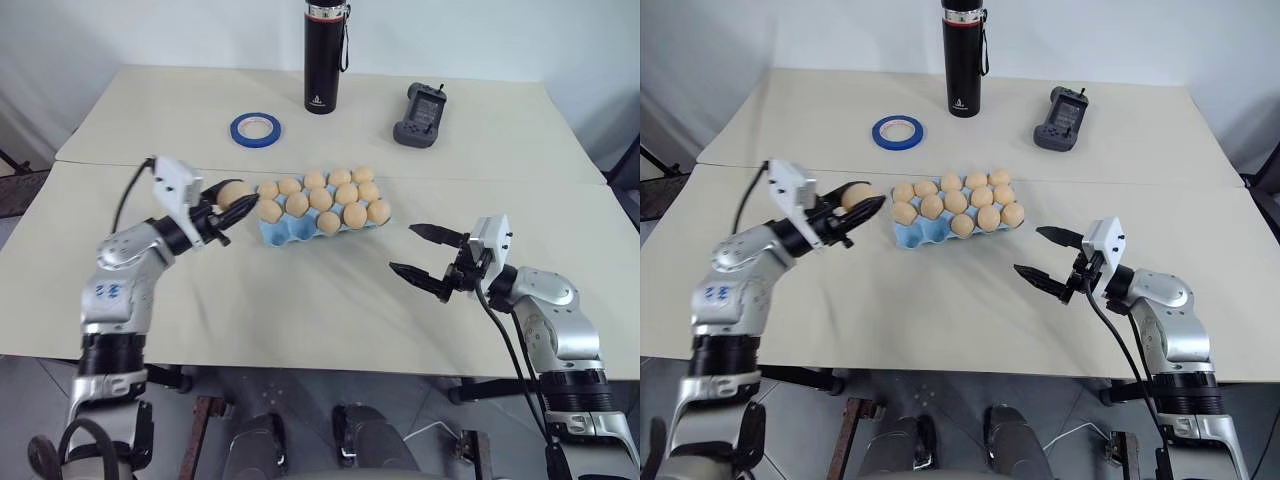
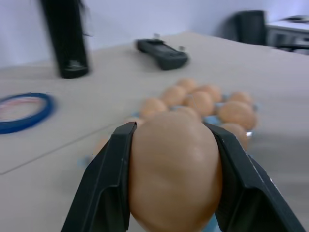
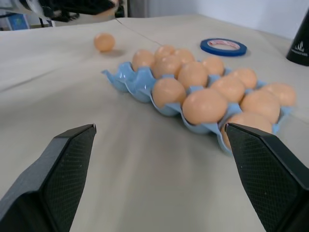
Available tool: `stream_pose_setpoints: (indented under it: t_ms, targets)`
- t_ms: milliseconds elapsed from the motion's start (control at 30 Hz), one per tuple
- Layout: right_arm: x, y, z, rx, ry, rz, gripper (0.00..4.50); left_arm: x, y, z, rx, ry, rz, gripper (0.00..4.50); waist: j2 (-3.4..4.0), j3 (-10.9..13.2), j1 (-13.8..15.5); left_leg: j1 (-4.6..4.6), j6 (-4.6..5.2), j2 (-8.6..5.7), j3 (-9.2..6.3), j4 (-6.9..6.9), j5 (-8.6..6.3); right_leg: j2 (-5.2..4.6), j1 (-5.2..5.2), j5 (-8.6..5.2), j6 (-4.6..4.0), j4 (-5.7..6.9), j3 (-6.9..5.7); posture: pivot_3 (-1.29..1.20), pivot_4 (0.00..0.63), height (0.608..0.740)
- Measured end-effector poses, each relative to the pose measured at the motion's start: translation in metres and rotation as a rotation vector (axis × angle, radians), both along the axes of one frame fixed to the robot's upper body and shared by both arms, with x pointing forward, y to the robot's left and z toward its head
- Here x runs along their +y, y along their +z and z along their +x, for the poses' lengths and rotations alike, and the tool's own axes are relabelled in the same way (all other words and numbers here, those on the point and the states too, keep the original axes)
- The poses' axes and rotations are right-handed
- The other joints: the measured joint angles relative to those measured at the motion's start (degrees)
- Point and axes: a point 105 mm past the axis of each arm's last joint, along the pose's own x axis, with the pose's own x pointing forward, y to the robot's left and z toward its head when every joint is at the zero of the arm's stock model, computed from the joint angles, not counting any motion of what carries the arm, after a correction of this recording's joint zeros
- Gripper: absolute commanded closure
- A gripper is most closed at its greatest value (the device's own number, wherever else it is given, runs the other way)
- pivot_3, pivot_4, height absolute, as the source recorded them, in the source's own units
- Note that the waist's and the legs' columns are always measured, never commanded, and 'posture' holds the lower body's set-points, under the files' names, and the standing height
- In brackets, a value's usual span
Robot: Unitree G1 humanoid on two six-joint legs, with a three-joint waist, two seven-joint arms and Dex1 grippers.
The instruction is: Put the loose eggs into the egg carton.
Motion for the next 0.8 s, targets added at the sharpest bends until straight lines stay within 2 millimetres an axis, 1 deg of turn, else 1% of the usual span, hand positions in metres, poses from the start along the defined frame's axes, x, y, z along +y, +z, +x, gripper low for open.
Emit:
stream_pose_setpoints:
  t_ms: [67,267,433,500,567,600,667,800]
  targets:
    - [0.000,0.000,0.000,-0.005,-0.010,0.002,0.00,-0.014,-0.005,0.008,0.018,-0.045,0.005,2.79,0.00,0.00,-0.21,-0.01,0.00,0.00,0.01,0.02,0.01,0.00,-0.01,0.00,0.01,0.01,0.01,0.00,0.150,0.740]
    - [-0.007,-0.002,-0.005,-0.009,-0.058,0.007,0.00,-0.039,-0.013,0.032,0.046,-0.110,0.014,2.79,0.00,0.01,-0.34,-0.02,0.00,-0.04,0.02,0.04,0.00,-0.02,-0.04,-0.05,0.09,0.05,0.05,0.00,0.150,0.740]
    - [-0.011,-0.008,-0.013,0.000,-0.092,0.006,0.00,-0.059,-0.018,0.037,0.062,-0.189,0.020,2.79,0.00,0.01,-0.46,-0.06,0.01,-0.06,0.06,0.04,-0.05,-0.02,-0.06,-0.10,0.17,0.04,0.10,0.00,0.150,0.740]
    - [-0.011,-0.008,-0.014,-0.003,-0.099,0.006,0.00,-0.063,-0.022,0.037,0.072,-0.212,0.034,2.79,0.00,0.01,-0.53,-0.05,0.00,-0.05,0.08,0.04,-0.05,0.00,-0.08,-0.10,0.18,0.06,0.11,0.00,0.150,0.740]
    - [-0.012,-0.008,-0.014,-0.003,-0.106,0.007,0.00,-0.066,-0.025,0.036,0.081,-0.229,0.047,2.11,0.01,0.01,-0.49,-0.05,-0.01,-0.05,0.07,0.05,-0.04,0.00,-0.09,-0.10,0.18,0.08,0.10,0.00,0.150,0.740]
    - [-0.012,-0.008,-0.014,-0.004,-0.109,0.007,0.00,-0.066,-0.028,0.036,0.093,-0.227,0.055,1.91,0.01,0.01,-0.47,-0.05,-0.01,-0.05,0.06,0.07,-0.04,-0.01,-0.09,-0.10,0.17,0.10,0.10,0.00,0.150,0.740]
    - [-0.012,-0.007,-0.014,-0.005,-0.115,0.008,0.00,-0.065,-0.031,0.038,0.104,-0.208,0.071,1.26,0.00,0.02,-0.49,-0.06,0.00,-0.06,0.06,0.11,-0.05,-0.02,-0.09,-0.10,0.18,0.11,0.11,0.00,0.150,0.740]
    - [-0.013,-0.007,-0.014,-0.006,-0.119,0.009,0.00,-0.065,-0.026,0.040,0.089,-0.202,0.078,0.03,0.00,0.02,-0.39,-0.05,0.02,-0.07,0.06,0.11,-0.05,-0.04,-0.08,-0.10,0.18,0.13,0.11,0.00,0.150,0.740]
